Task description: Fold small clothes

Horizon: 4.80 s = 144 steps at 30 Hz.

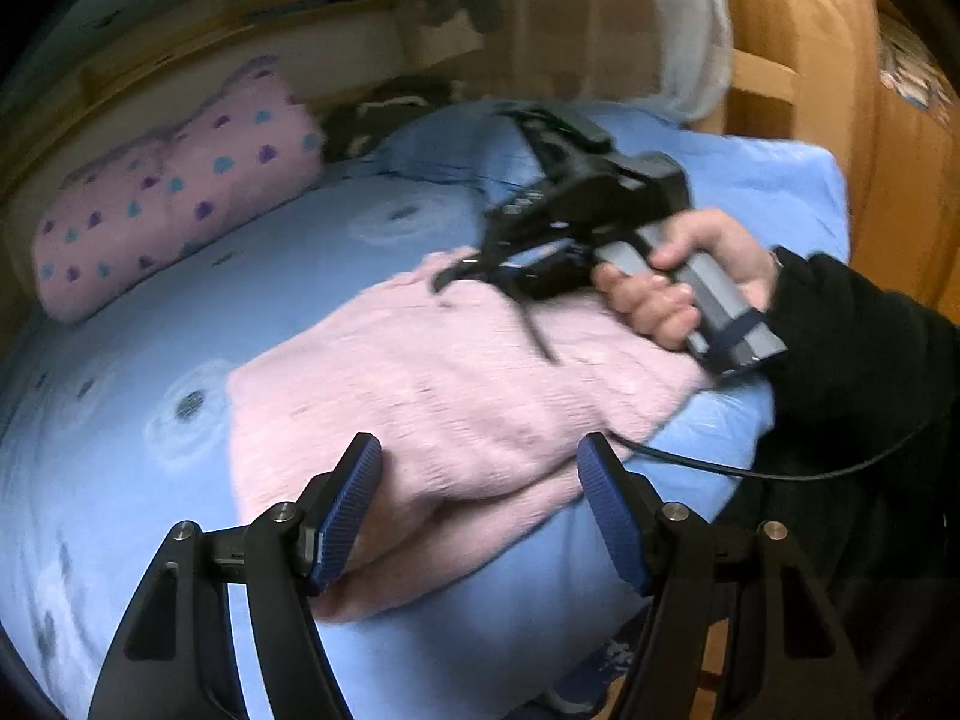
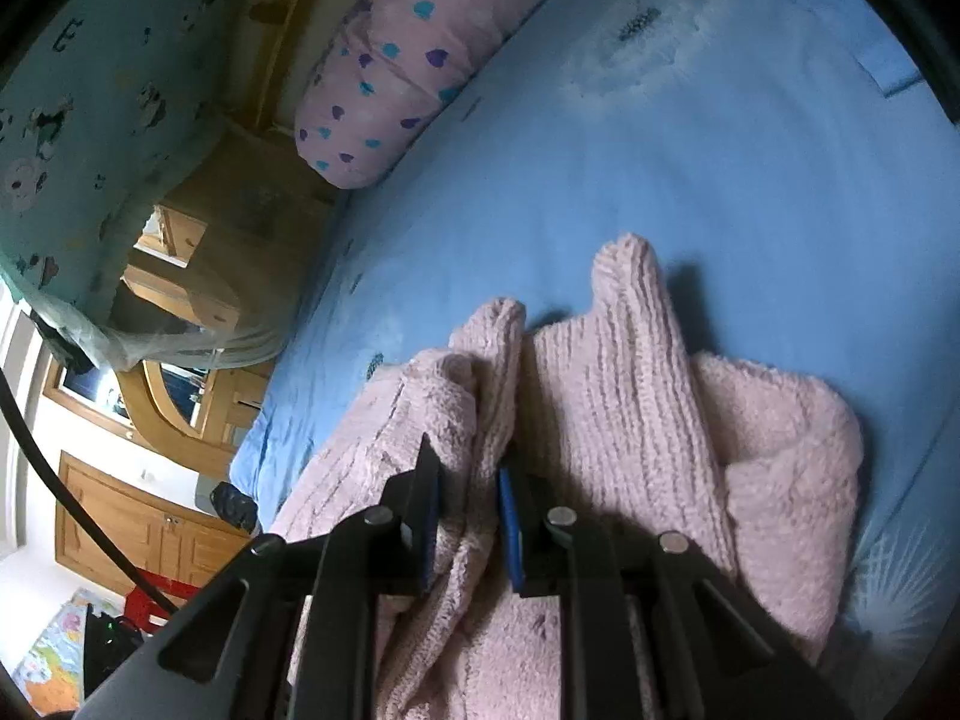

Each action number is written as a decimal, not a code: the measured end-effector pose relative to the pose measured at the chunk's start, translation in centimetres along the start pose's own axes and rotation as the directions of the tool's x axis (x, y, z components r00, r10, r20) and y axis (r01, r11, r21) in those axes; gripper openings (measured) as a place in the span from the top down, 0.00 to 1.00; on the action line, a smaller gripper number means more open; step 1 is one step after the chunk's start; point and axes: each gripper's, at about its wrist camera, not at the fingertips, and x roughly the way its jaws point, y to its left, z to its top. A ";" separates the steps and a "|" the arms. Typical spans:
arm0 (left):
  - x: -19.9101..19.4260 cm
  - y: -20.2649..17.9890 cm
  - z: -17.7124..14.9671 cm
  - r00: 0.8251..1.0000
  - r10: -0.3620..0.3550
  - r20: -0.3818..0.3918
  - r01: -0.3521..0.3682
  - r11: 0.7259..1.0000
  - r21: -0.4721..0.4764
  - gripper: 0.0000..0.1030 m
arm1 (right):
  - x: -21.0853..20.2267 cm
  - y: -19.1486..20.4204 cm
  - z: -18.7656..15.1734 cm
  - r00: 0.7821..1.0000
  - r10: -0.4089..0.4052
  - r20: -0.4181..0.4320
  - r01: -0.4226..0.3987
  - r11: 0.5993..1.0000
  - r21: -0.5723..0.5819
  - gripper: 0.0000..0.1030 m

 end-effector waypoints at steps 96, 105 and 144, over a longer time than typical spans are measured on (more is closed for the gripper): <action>1.1 4.7 -4.8 0.994 0.050 0.099 -0.018 0.953 -0.302 0.93 | -10.4 10.0 -15.7 0.744 -0.535 0.400 0.624 0.770 -0.131 0.31; -1.4 -0.1 -5.2 0.931 0.344 0.124 -0.349 0.937 0.017 1.00 | -7.8 11.9 -16.7 0.693 -0.563 0.450 0.698 0.680 -0.224 0.81; 3.6 8.9 -6.3 0.986 -0.138 0.088 0.162 0.896 -0.414 1.00 | 14.7 15.3 -3.7 0.589 -0.807 -0.040 0.647 0.501 -0.575 0.67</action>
